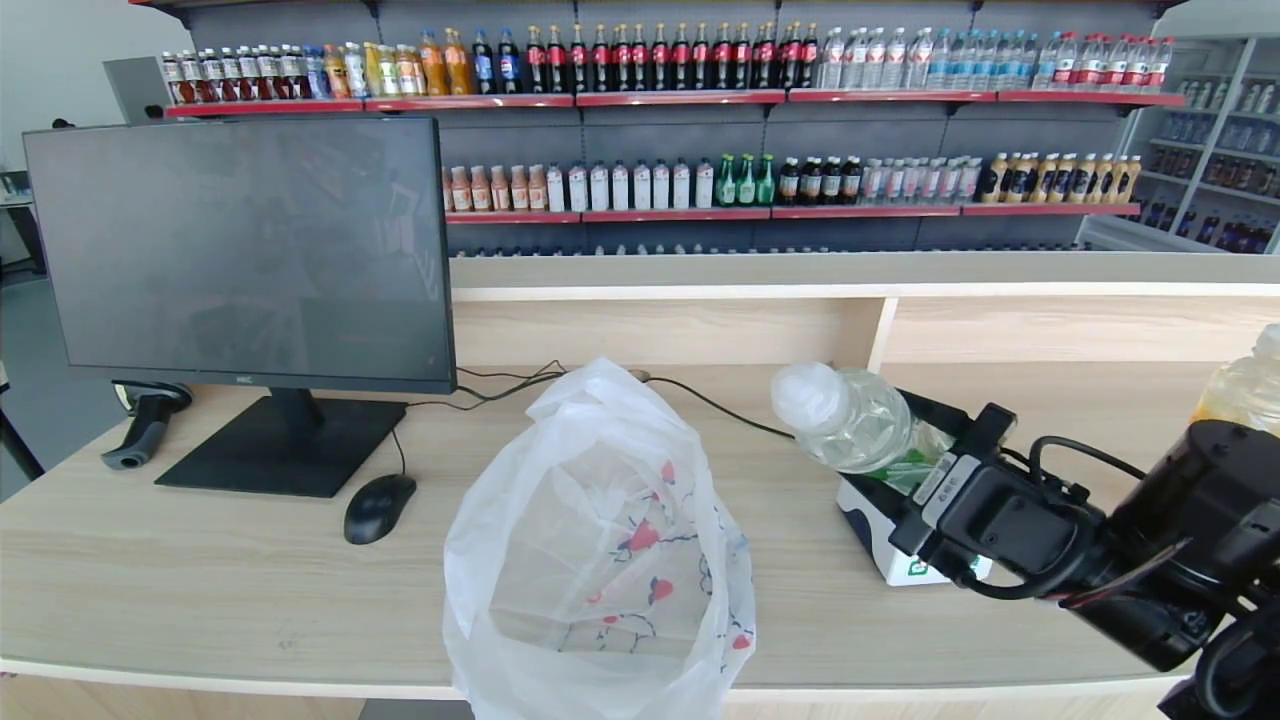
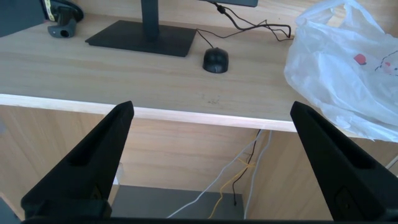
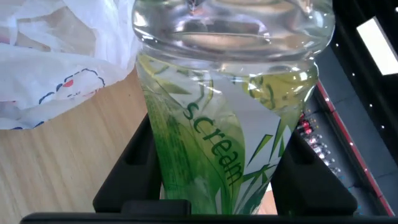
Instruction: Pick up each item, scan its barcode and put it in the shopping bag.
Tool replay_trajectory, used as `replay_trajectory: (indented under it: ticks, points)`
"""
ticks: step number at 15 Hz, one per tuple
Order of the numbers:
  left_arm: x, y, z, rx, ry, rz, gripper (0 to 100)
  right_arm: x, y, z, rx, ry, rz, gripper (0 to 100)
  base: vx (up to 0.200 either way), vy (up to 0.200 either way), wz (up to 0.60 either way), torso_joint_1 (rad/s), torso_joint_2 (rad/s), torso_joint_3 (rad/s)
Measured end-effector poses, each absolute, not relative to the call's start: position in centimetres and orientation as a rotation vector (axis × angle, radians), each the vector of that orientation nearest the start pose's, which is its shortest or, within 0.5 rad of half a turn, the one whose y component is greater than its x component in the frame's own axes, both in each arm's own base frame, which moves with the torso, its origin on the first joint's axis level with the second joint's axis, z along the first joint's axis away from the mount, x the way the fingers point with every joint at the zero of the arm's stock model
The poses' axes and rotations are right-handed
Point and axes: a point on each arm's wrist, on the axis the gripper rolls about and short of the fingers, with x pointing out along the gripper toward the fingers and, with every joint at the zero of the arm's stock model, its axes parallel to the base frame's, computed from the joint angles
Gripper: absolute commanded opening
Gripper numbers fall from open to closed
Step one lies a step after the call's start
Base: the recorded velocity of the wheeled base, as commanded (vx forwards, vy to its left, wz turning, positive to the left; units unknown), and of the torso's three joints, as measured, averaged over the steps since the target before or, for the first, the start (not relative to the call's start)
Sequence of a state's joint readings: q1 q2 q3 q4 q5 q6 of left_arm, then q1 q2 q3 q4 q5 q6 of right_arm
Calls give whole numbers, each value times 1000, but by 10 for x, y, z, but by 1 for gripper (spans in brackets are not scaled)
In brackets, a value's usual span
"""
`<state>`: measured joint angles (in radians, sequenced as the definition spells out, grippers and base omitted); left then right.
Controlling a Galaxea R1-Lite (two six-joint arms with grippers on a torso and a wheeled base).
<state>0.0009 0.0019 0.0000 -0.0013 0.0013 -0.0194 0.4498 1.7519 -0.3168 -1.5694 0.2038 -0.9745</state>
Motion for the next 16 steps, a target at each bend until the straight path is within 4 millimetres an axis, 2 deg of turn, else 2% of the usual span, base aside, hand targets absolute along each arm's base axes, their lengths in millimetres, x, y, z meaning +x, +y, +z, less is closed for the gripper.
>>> replay_trajectory:
  ticks: [6,12,16]
  points:
    - [-23,0,76,-19,1,3,100,211,121,159,-677,-415,546,0,0,0,0,0,0,0]
    - [-23,0,76,-20,1,3,100,186,130,166,-419,-312,405,0,0,0,0,0,0,0]
    - [-23,0,76,-19,0,3,100,182,125,172,-202,-262,290,0,0,0,0,0,0,0]
